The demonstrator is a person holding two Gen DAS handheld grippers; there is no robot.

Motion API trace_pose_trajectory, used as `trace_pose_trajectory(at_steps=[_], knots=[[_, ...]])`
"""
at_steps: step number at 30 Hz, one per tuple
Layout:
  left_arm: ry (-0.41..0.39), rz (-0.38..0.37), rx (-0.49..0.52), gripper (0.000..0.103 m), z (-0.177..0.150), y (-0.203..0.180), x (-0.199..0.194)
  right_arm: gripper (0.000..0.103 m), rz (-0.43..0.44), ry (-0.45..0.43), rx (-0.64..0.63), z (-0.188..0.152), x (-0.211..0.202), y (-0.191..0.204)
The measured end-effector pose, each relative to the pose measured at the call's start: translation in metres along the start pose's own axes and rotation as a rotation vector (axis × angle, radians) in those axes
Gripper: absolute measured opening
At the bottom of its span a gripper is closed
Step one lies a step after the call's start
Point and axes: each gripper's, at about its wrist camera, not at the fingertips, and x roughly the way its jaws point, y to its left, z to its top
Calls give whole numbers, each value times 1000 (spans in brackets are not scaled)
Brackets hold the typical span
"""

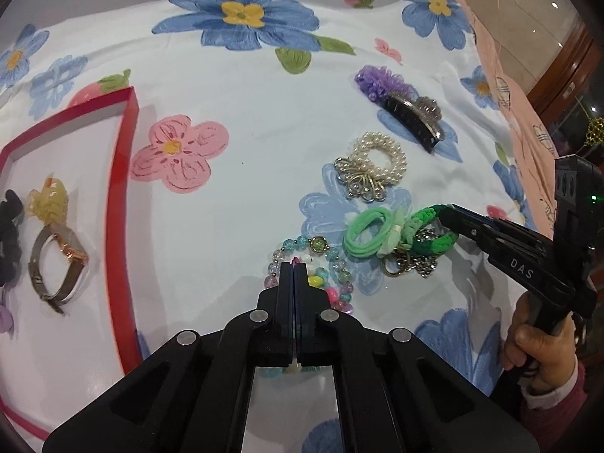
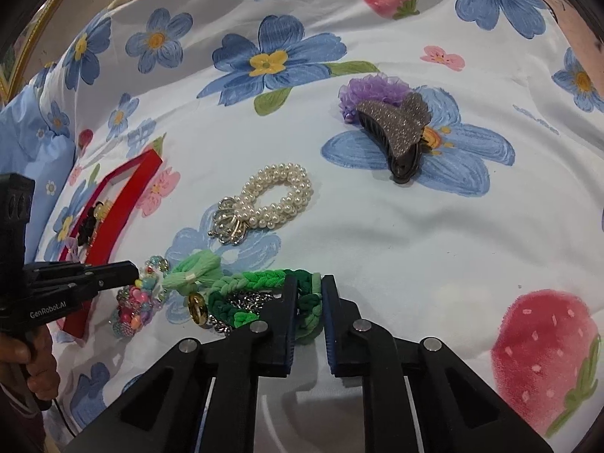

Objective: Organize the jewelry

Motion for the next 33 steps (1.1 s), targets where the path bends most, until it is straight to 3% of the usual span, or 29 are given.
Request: trace_pose_trajectory(at_steps=[6, 12, 14, 16, 21, 24, 29, 33], knots=[[-73, -5, -11, 0, -1, 5, -33, 11, 19, -45, 1, 4, -17, 4], [-35, -27, -12, 0, -4, 4, -34, 11, 43, -68, -14, 5, -30, 13], [-22, -28, 3, 5, -6, -3, -30, 11, 49, -69, -17, 3, -32, 15], [-17, -32, 23, 17, -9, -11, -28, 11, 58, -65, -10, 0, -33, 14], [23, -19, 116, 19, -10, -34, -10, 11, 63, -59, 13, -6, -35, 7], [50, 16, 170, 26, -9, -45, 5, 11, 65, -58, 27, -7, -35, 2], [99, 33, 202, 26, -12, -49, 26, 11, 76, -57, 41, -9, -36, -2], [83, 52, 221, 7, -12, -47, 26, 11, 81, -59, 45, -9, -35, -4]])
